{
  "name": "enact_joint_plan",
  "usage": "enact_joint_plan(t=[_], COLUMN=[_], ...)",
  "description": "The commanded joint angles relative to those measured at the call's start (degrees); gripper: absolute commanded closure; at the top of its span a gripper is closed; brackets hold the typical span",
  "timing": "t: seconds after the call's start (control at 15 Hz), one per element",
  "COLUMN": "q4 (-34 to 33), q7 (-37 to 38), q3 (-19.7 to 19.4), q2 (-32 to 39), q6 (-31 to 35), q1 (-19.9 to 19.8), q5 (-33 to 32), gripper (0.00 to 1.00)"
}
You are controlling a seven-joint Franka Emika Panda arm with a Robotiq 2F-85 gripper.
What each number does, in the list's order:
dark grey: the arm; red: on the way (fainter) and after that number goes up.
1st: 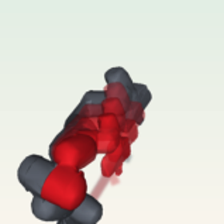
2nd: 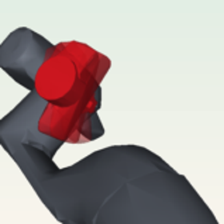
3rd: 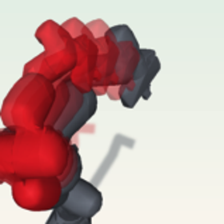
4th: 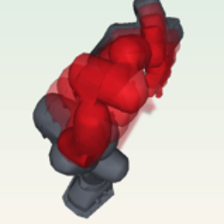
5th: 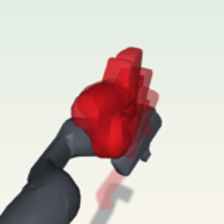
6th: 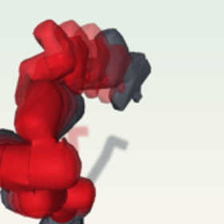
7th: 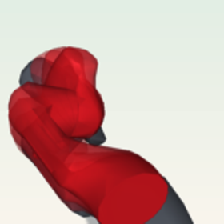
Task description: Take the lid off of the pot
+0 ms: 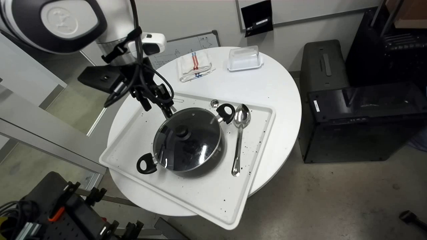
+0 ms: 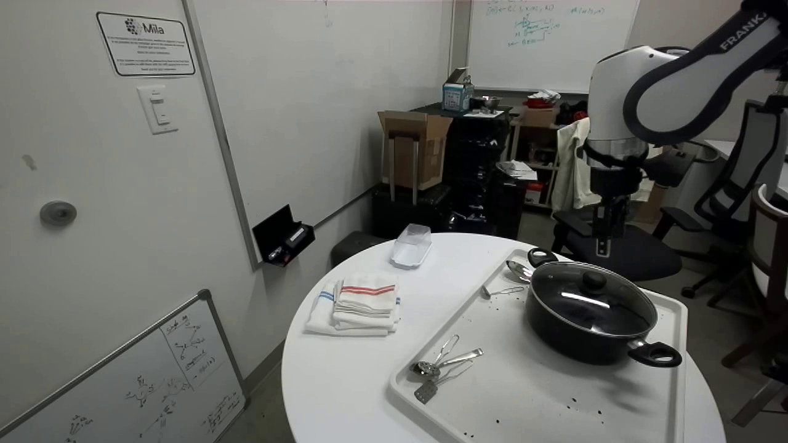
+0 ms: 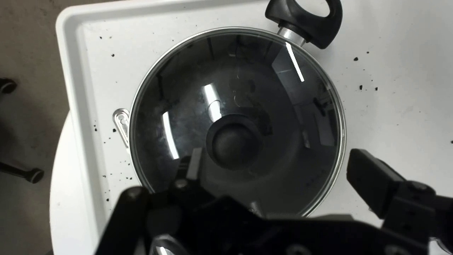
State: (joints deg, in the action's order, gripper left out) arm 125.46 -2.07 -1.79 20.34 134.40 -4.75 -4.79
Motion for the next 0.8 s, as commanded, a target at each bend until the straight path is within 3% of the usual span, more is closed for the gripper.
enact_joint_plan(t=[0.0, 0.73], q4=[-1.7, -0.3], q7=[-1.2, -1.1], q3=[-0.8, -1.4], q2=[3.8, 10.0], q6=[3.0, 13.5], q1=[-0.4, -0.6], q5=[0.7, 0.0], gripper=[0.0, 0.0])
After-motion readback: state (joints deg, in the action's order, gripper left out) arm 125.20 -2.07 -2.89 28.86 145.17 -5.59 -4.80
